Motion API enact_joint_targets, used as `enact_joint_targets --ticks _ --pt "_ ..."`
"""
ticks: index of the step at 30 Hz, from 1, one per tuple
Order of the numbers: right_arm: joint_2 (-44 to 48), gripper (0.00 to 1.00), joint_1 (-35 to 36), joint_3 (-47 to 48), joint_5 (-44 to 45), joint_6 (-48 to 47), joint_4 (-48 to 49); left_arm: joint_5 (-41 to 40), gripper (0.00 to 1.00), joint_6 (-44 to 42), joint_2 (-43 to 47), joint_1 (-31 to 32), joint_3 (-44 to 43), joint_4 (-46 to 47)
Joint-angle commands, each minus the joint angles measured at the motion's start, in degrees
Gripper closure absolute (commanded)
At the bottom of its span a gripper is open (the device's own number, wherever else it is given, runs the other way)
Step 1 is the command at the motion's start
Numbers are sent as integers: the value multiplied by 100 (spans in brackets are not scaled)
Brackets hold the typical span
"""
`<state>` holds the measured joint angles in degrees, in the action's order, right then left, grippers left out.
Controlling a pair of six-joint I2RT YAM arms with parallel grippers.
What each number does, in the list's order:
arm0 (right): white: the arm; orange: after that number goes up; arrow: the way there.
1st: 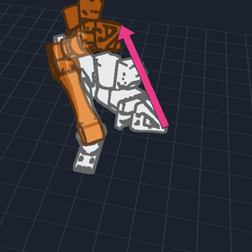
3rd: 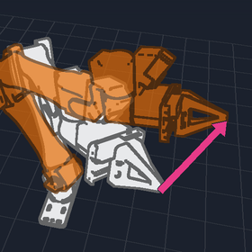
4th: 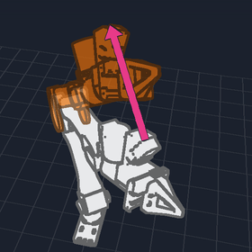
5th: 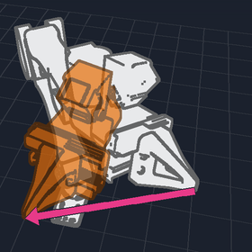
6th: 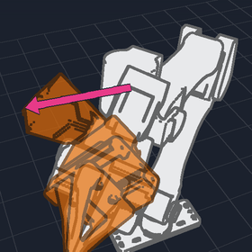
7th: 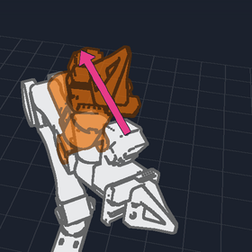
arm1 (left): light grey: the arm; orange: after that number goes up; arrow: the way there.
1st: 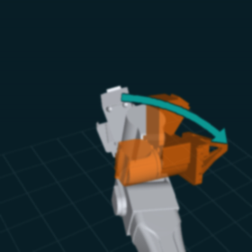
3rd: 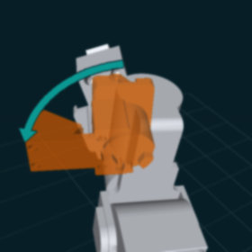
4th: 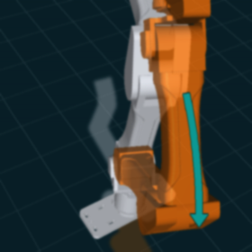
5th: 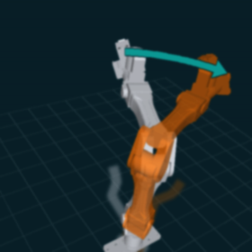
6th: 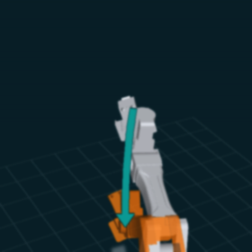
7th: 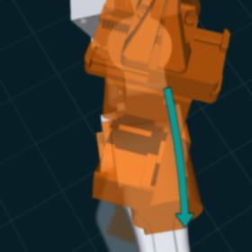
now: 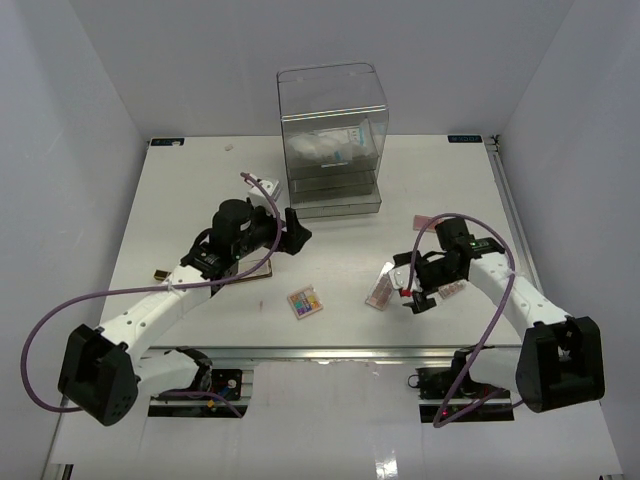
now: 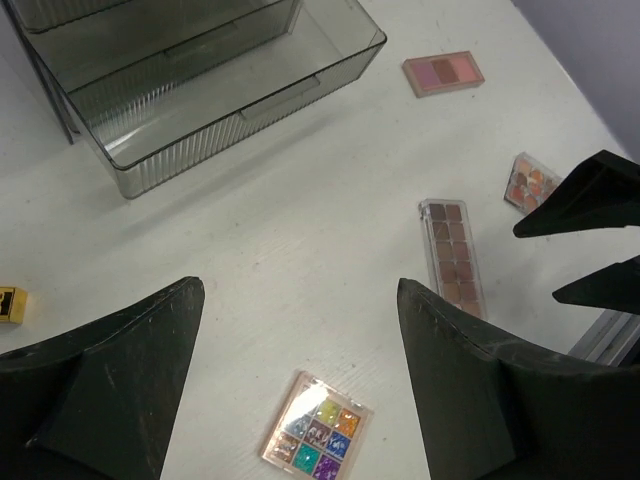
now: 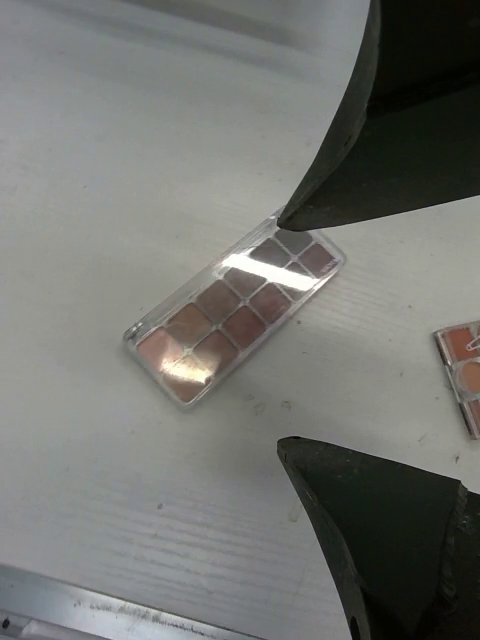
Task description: Organize the makeup
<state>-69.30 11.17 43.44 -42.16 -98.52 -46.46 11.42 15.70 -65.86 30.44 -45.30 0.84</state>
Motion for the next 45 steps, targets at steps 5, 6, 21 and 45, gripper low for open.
enact_joint_targets --ticks 5,6,21,45 --pt "-631 10 1535 203 824 -564 178 -207 11 -537 524 -38 -36 -400" --pt "-818 10 1646 295 958 -563 186 -296 10 -552 626 -53 -11 -400" --pt "-2176 10 1977 1106 2002 -808 292 -291 10 -485 1114 -269 109 -348" --pt "-3353 36 1960 1650 2181 675 445 194 10 -234 1273 -719 188 -167"
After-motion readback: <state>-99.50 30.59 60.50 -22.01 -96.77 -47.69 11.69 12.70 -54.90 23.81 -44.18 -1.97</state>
